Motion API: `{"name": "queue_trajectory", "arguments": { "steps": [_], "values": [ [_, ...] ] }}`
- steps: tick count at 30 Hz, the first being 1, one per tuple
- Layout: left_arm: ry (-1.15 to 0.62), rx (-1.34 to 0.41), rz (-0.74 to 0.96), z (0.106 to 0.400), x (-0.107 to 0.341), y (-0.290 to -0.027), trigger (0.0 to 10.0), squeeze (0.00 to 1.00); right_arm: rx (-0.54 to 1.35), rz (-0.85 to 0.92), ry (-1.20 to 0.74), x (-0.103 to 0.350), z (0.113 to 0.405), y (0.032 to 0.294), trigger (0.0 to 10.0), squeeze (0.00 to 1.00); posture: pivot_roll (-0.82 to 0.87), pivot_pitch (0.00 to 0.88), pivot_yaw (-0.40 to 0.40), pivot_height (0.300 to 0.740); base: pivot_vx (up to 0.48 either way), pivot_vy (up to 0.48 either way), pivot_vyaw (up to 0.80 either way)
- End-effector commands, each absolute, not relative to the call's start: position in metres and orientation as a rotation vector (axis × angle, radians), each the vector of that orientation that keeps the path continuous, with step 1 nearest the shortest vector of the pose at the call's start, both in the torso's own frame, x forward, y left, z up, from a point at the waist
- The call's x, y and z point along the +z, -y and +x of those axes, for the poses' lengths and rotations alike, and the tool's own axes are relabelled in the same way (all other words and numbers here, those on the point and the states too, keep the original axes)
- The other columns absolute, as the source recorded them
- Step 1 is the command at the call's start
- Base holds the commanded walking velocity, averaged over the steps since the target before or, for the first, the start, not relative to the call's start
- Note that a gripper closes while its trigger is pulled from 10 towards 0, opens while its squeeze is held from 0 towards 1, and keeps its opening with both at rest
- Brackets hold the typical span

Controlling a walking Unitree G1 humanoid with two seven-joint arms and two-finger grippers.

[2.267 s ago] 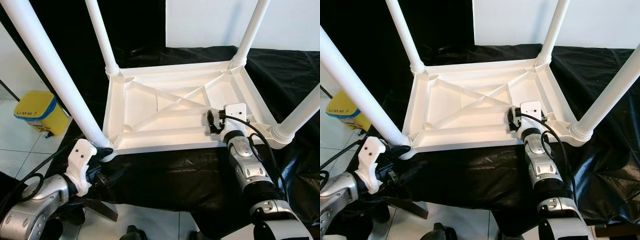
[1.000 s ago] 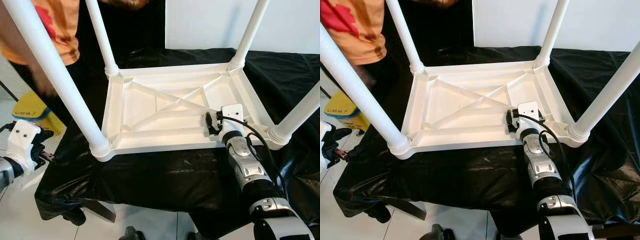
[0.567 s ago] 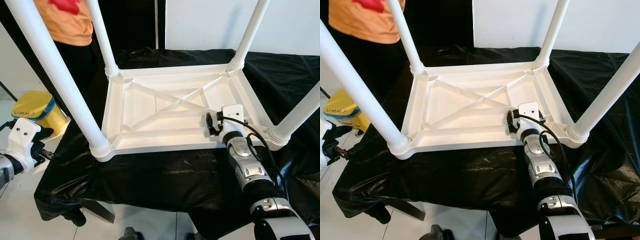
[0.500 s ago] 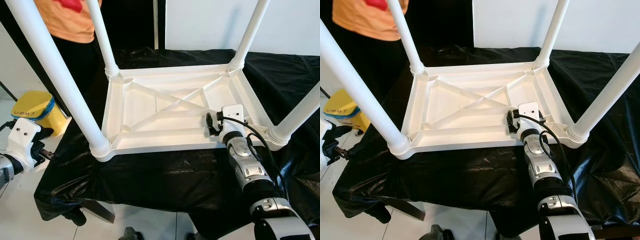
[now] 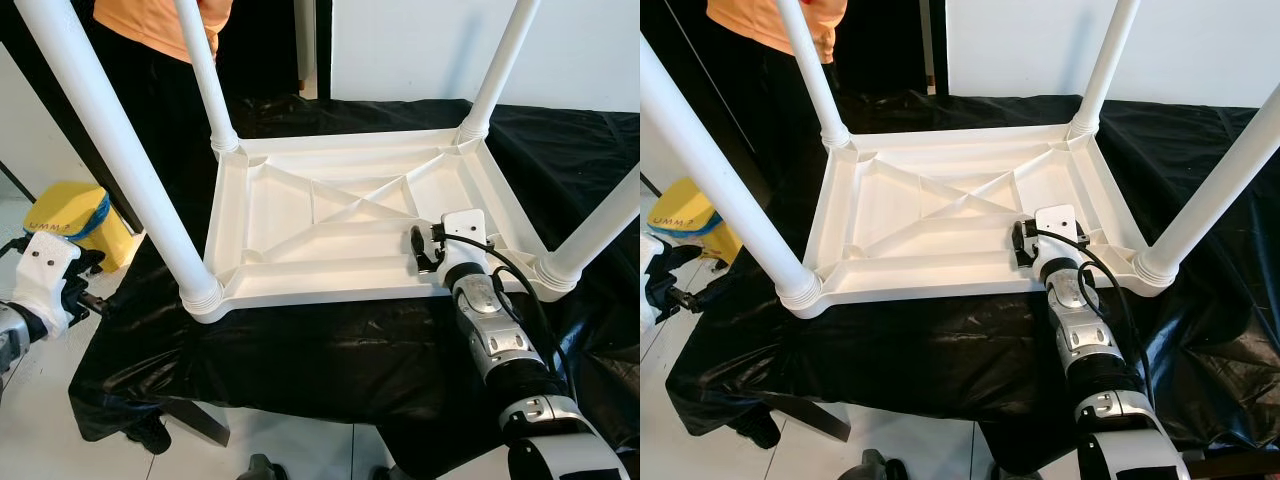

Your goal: Building children table

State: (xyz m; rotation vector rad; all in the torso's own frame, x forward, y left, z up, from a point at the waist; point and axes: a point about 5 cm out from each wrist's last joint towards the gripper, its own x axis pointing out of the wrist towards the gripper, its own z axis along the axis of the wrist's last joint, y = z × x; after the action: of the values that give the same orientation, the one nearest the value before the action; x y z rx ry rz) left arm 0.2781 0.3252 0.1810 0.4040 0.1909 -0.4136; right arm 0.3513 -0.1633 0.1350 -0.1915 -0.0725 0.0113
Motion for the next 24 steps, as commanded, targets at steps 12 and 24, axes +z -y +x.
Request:
{"name": "queue_trajectory", "arguments": {
  "steps": [12,24],
  "values": [
    [-0.099,-0.259,0.473,0.296,0.202,-0.341,10.0,0.0,0.016,-0.172,0.111,0.138,0.347,0.163,10.0,0.0,-0.04,0.096,0.019,0.74,0.0,0.0,0.0],
    [-0.058,-0.257,0.438,0.306,0.203,-0.337,10.0,0.0,0.022,-0.175,0.115,0.138,0.347,0.163,10.0,0.0,-0.04,0.082,0.014,0.74,0.0,0.0,0.0]
  ]
}}
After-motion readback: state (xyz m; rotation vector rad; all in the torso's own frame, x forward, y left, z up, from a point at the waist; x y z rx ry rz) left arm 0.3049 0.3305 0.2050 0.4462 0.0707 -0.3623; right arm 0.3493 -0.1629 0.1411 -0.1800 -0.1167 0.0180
